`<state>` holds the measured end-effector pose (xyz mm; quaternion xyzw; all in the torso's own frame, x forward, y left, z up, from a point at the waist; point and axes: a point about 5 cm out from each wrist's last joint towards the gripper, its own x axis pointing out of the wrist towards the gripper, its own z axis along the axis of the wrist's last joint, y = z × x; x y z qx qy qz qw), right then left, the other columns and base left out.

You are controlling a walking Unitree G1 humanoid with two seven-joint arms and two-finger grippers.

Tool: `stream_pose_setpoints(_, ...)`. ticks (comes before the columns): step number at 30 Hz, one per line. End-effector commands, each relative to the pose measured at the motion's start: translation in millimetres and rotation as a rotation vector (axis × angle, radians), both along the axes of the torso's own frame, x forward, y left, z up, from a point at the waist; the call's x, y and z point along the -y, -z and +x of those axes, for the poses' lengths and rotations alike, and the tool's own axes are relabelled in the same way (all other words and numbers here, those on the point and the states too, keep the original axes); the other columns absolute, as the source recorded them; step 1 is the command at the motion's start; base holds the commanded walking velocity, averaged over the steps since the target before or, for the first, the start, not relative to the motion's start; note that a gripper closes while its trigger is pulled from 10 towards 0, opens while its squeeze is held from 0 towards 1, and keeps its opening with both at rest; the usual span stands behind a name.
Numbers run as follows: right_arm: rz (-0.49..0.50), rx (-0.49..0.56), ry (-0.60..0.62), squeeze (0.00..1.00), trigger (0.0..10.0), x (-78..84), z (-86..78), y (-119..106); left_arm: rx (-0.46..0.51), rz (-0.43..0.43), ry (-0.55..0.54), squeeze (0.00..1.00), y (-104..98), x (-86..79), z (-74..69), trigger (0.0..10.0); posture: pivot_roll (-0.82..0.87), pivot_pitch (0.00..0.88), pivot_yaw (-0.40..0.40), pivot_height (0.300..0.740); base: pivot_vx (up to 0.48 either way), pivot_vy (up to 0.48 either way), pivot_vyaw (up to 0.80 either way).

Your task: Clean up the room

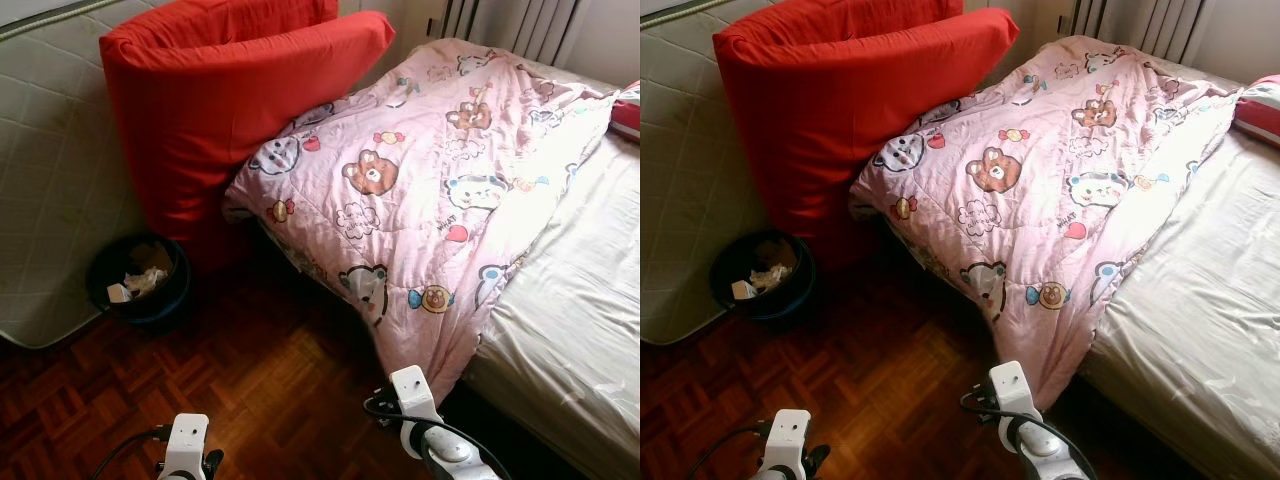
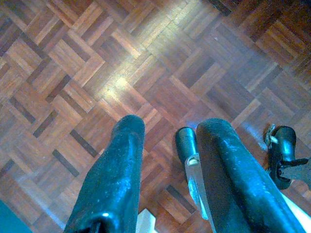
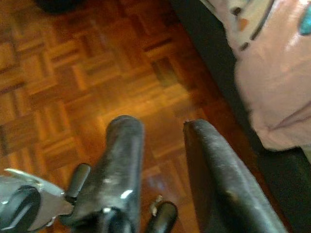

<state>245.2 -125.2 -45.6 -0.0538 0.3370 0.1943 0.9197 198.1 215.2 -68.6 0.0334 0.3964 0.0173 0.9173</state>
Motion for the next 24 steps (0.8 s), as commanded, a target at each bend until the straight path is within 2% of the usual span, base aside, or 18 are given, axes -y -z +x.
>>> stream_pose_setpoints(1,0.03,-0.024,-0.045,1.0,10.0,5.0,-10.4,5.5,-0.045,0.014,0.008,0.0,5.3,-1.2,-9.4,10.0,-0.03,0.109,0.046,0.74,0.0,0.0,0.0)
stream_pose_setpoints(3,0.072,0.008,-0.087,1.0,10.0,8.8,-10.1,2.2,-0.045,0.015,0.008,0.0,5.3,-1.5,-9.4,10.0,-0.04,0.111,0.047,0.74,0.0,0.0,0.0)
stream_pose_setpoints(6,0.08,0.036,-0.102,1.0,10.0,10.1,-7.9,-0.8,-0.045,0.015,0.008,0.0,5.2,-1.6,-9.3,10.0,-0.04,0.112,0.047,0.74,0.0,0.0,0.0)
stream_pose_setpoints(8,0.16,0.073,-0.072,1.0,10.0,8.4,-1.9,-7.4,-0.044,0.014,0.007,0.0,5.0,-1.6,-8.9,10.0,-0.04,0.114,0.047,0.74,0.0,0.0,0.0)
stream_pose_setpoints(10,0.254,0.129,-0.012,1.0,10.0,8.6,7.0,-16.8,-0.043,0.014,0.006,0.0,5.0,-1.7,-8.8,10.0,-0.04,0.114,0.047,0.74,0.0,0.0,0.0)
stream_pose_setpoints(11,0.268,0.136,-0.004,1.0,10.0,8.7,8.2,-18.1,-0.043,0.014,0.006,0.0,4.9,-1.7,-8.8,10.0,-0.04,0.114,0.047,0.74,0.0,0.0,0.0)
stream_pose_setpoints(12,0.283,0.215,0.071,1.0,10.0,14.3,15.2,-25.9,-0.042,0.014,0.006,0.0,4.8,-1.7,-8.6,10.0,-0.03,0.116,0.047,0.74,0.0,0.0,0.0)
stream_pose_setpoints(15,0.282,0.332,0.237,1.0,10.0,31.1,29.2,-40.5,-0.04,0.015,0.004,0.0,4.6,-1.9,-8.3,10.0,-0.03,0.118,0.047,0.74,0.0,0.0,0.0)
stream_pose_setpoints(16,0.238,0.404,0.374,0.83,10.0,46.5,39.6,-51.5,-0.04,0.016,0.003,0.0,4.6,-2.2,-8.4,10.0,-0.03,0.118,0.047,0.74,0.0,0.0,0.0)
stream_pose_setpoints(17,0.199,0.438,0.438,0.23,10.0,55.1,43.3,-56.4,-0.04,0.016,0.003,0.0,4.5,-2.3,-8.3,10.0,-0.03,0.118,0.048,0.74,0.0,0.0,0.0)
stream_pose_setpoints(18,0.199,0.438,0.438,0.23,10.0,55.1,43.3,-56.4,-0.04,0.016,0.003,0.0,4.5,-2.3,-8.3,10.0,-0.03,0.118,0.048,0.74,0.0,0.0,0.0)
stream_pose_setpoints(19,0.151,0.461,0.501,0.0,10.0,64.0,45.7,-60.1,-0.04,0.016,0.003,0.0,4.5,-2.3,-8.3,10.0,-0.03,0.119,0.048,0.74,0.0,0.0,0.0)
stream_pose_setpoints(20,0.125,0.474,0.547,0.0,10.0,71.1,47.0,-62.7,-0.039,0.016,0.003,0.0,4.4,-2.4,-8.2,10.0,-0.03,0.119,0.048,0.74,0.0,0.0,0.0)
stream_pose_setpoints(21,0.125,0.474,0.547,0.0,10.0,71.1,47.0,-62.7,-0.039,0.016,0.003,0.0,4.4,-2.4,-8.2,10.0,-0.03,0.119,0.048,0.74,0.0,0.0,0.0)
stream_pose_setpoints(22,0.087,0.477,0.606,0.0,10.0,82.5,47.1,-64.5,-0.038,0.016,0.003,0.0,4.3,-2.4,-8.0,10.0,-0.03,0.119,0.047,0.74,0.0,0.0,0.0)
stream_pose_setpoints(23,0.087,0.477,0.606,0.0,10.0,82.5,47.1,-64.5,-0.038,0.016,0.003,0.0,4.3,-2.4,-8.0,10.0,-0.03,0.119,0.047,0.74,0.0,0.0,0.0)
stream_pose_setpoints(24,0.035,0.429,0.659,0.0,10.0,94.3,41.5,-58.2,-0.034,0.016,0.003,0.0,3.9,-2.5,-7.3,10.0,-0.04,0.119,0.047,0.74,0.0,0.0,0.0)
